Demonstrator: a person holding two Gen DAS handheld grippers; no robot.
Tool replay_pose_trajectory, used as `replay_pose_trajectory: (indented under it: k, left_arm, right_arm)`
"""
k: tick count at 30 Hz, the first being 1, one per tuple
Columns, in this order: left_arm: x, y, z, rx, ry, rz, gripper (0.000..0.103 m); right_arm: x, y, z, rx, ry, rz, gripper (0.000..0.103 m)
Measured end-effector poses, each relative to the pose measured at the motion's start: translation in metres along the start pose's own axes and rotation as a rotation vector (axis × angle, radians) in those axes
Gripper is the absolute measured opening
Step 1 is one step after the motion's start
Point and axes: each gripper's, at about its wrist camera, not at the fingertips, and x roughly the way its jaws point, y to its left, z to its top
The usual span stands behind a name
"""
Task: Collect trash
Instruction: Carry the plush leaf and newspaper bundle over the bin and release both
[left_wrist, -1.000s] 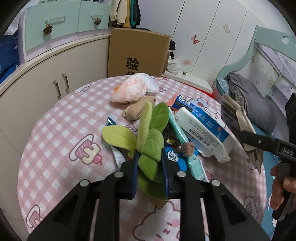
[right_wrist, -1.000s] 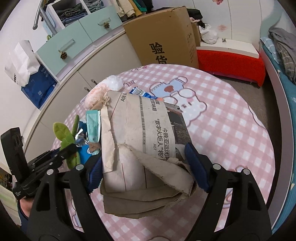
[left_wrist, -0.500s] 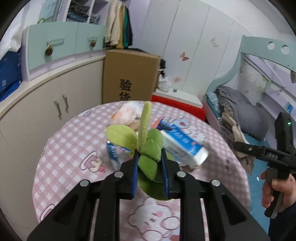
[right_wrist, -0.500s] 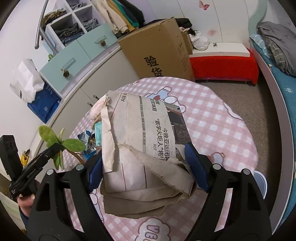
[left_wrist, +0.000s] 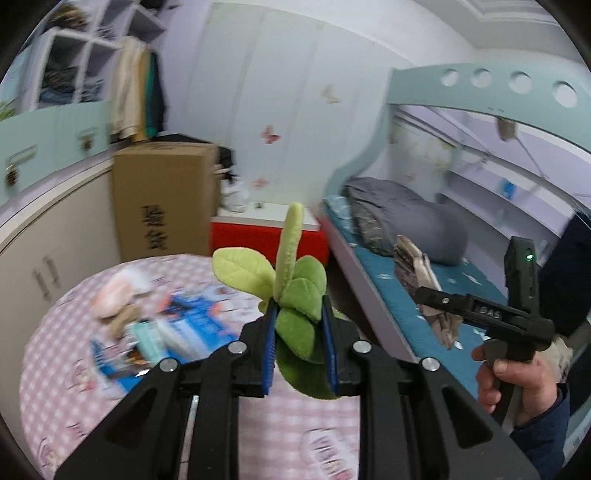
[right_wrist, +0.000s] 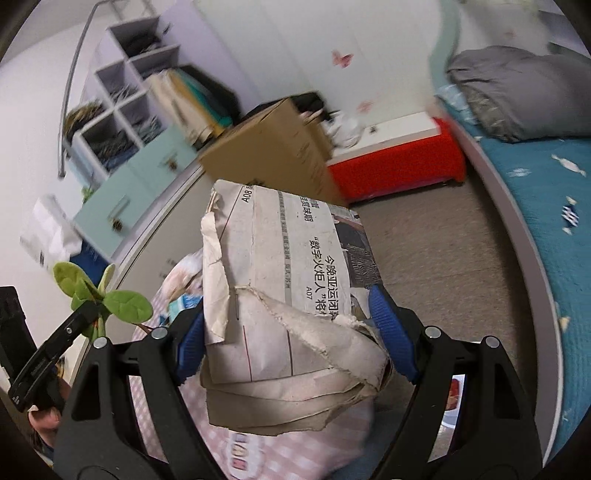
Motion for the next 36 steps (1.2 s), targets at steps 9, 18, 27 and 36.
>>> replay_pose_trajectory:
  k: [9,18,27,36]
  left_arm:
    - [0.081,-0.116,-0.013,0.108,0.143,-0.197,0.021]
    - [0.203,-0.197,-0.079,0.188,0.431,-0.239,0.021]
    - [0.31,-0.228,-0.152,0.257,0.708,-0.186,0.021]
    - [0.363,-0.237,-0.176,0.282,0.828,-0.166,0.07]
  right_arm:
    - [-0.043,-0.113,-0.017,0.17,-0.028,-0.146,0.079]
    - [-0.019,-0.238,-0.074,0.422,0.086,-0.237,0.079]
    - [0.038,-0.32,-0.136,0.609,0.238,-0.265,0.079]
    - [0.085,-0.365,-0.165,0.739,0.329,-0.239,0.087]
